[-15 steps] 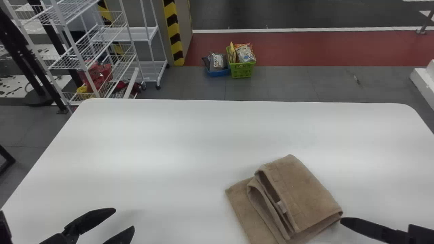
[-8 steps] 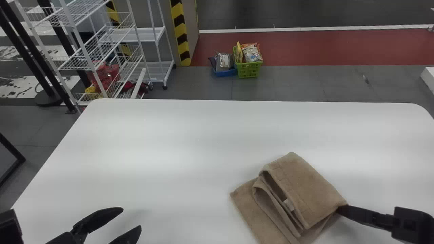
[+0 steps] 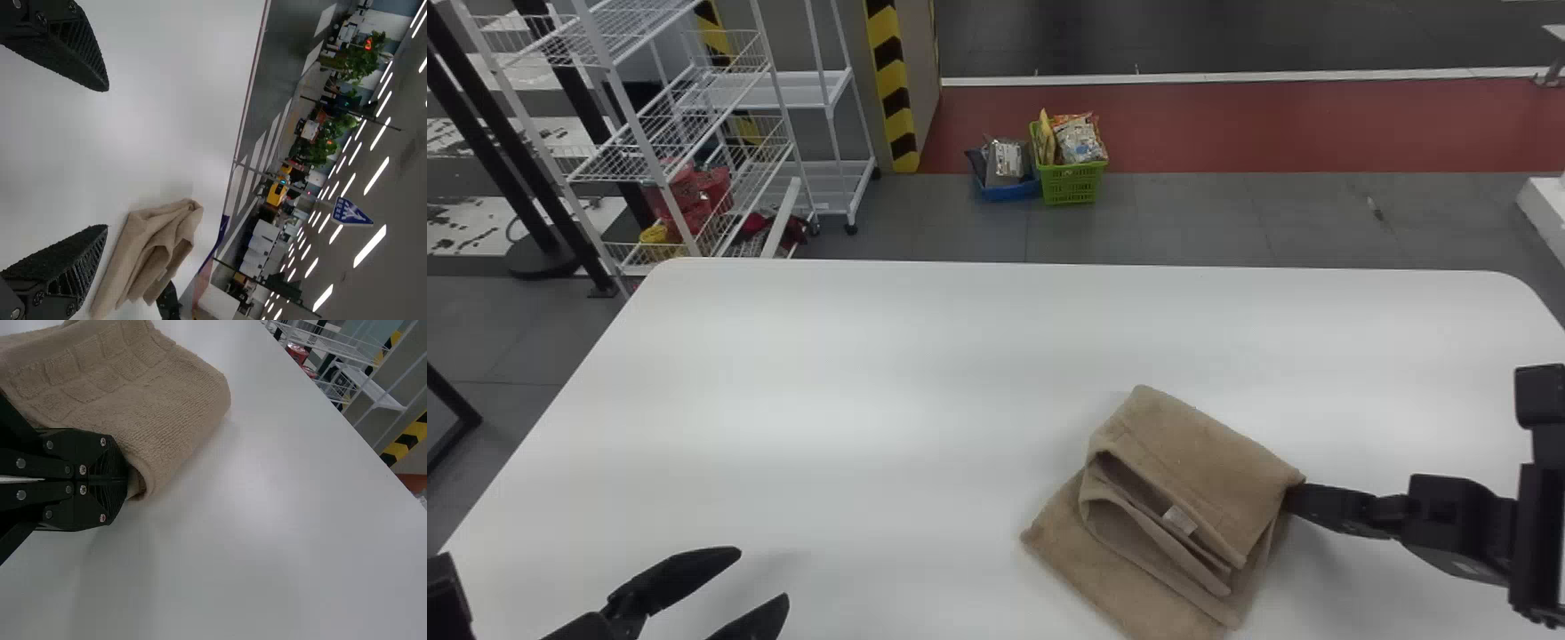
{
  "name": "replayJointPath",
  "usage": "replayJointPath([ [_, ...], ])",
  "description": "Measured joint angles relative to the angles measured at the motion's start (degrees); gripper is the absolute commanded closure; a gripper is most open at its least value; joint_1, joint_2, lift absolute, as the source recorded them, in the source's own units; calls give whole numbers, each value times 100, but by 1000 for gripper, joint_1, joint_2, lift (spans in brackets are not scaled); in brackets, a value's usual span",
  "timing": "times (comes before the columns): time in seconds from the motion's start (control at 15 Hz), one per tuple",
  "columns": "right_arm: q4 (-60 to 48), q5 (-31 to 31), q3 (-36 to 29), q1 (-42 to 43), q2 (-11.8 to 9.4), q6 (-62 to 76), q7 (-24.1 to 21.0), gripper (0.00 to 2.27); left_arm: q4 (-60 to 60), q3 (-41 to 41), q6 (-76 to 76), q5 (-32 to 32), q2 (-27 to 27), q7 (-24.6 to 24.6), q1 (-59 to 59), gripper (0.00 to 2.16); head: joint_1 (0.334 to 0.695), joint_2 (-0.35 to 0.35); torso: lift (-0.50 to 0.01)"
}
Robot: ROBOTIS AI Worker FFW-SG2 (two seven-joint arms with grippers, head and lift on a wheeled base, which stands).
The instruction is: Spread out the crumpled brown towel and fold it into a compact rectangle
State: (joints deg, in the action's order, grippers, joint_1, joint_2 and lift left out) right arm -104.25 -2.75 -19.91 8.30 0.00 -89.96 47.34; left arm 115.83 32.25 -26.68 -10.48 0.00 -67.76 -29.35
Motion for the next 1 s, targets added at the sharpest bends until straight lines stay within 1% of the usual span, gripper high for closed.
replayJointPath([
  [0.13,338,106,2,208,0,74,-154,2007,0,0,0,3,0,7,0,70,695,111,-127],
  [0.53,1406,406,-67,893,0,1395,-168,2007,-5,1,0,23,0,3,1,70,695,107,-127],
  [0.73,1859,450,96,1116,0,1669,-172,2003,1,-11,0,29,0,0,-3,70,695,120,-127],
  [1.0,2594,581,366,1465,0,2740,-126,2000,8,-33,0,25,0,-22,-41,73,695,140,-127],
])
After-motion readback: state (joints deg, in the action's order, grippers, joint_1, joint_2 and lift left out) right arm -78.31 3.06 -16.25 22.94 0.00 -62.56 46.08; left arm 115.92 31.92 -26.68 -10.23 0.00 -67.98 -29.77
